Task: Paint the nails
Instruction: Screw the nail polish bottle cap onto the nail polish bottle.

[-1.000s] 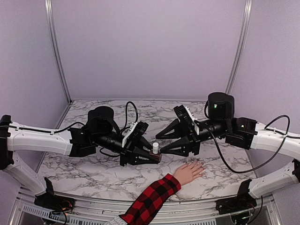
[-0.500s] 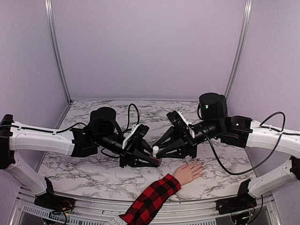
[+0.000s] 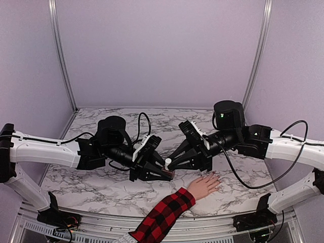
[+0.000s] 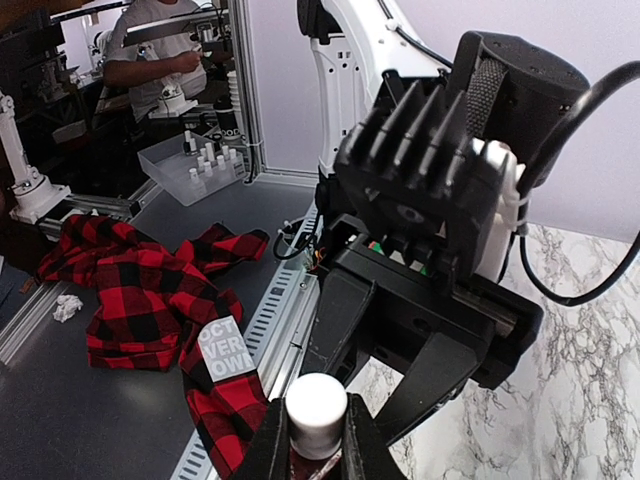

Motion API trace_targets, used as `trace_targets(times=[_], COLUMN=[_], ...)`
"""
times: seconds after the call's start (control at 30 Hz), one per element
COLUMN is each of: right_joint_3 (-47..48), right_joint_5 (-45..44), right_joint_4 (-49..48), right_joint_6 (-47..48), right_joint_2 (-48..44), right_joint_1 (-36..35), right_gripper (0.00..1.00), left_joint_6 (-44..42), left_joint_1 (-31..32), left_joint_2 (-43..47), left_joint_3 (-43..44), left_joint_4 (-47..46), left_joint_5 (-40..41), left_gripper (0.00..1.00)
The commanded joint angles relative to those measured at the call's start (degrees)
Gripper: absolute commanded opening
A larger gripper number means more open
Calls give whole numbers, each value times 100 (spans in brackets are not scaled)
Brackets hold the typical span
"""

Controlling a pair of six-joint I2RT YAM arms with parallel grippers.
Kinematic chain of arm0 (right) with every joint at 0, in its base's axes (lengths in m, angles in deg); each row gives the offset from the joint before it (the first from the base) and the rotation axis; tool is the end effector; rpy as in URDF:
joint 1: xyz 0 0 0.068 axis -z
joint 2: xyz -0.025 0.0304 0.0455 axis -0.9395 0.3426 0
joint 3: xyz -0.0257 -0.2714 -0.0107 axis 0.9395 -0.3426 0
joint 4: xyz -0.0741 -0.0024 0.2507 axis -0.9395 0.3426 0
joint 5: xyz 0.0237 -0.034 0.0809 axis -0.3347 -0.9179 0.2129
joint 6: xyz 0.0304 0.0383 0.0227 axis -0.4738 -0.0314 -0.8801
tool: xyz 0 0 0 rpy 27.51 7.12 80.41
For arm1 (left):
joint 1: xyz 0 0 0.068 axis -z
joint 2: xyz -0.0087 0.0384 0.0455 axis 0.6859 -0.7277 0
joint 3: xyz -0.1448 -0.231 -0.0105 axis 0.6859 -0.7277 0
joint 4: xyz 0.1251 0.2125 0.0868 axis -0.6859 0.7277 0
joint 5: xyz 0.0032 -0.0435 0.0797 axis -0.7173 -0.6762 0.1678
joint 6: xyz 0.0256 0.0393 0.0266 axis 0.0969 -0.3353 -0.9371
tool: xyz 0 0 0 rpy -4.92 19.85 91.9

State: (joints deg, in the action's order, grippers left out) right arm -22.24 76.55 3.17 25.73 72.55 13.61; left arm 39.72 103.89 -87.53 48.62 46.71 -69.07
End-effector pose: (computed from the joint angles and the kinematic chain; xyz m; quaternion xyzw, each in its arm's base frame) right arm 0.1285 0.2428 0.3352 -0.6283 0.4633 0.5141 0.3554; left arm 0.1395 -0.3035 0.2866 0.6160 0.3867 -0.5538 0.4053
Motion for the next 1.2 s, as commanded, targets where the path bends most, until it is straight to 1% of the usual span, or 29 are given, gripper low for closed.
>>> trace_targets(times=[0.0, 0.3, 0.6, 1.0, 1.17], right_joint_3=[223, 144, 122, -39, -135], right_joint_5=[-184, -1090, -2340, -4165, -4842], right_joint_4=[98, 45, -66, -557, -895], right_joint_6=[-1, -151, -448, -941, -1269], right_joint_2=[-35, -91, 76, 230, 376], right_joint_1=[-49, -43, -42, -6, -7], right_gripper=[9, 7, 7, 7, 7], left_joint_6=[-43, -84, -110, 116, 363], left_joint_1=[-69, -134, -134, -143, -143], left_joint_2=[142, 328, 371, 314, 151], left_joint_3=[196, 128, 100, 129, 185], left_joint_4=[28, 26, -90, -341, -522], left_joint_5=[519, 1660, 2507, 3999, 4716], left_gripper=[0, 0, 0, 0, 0])
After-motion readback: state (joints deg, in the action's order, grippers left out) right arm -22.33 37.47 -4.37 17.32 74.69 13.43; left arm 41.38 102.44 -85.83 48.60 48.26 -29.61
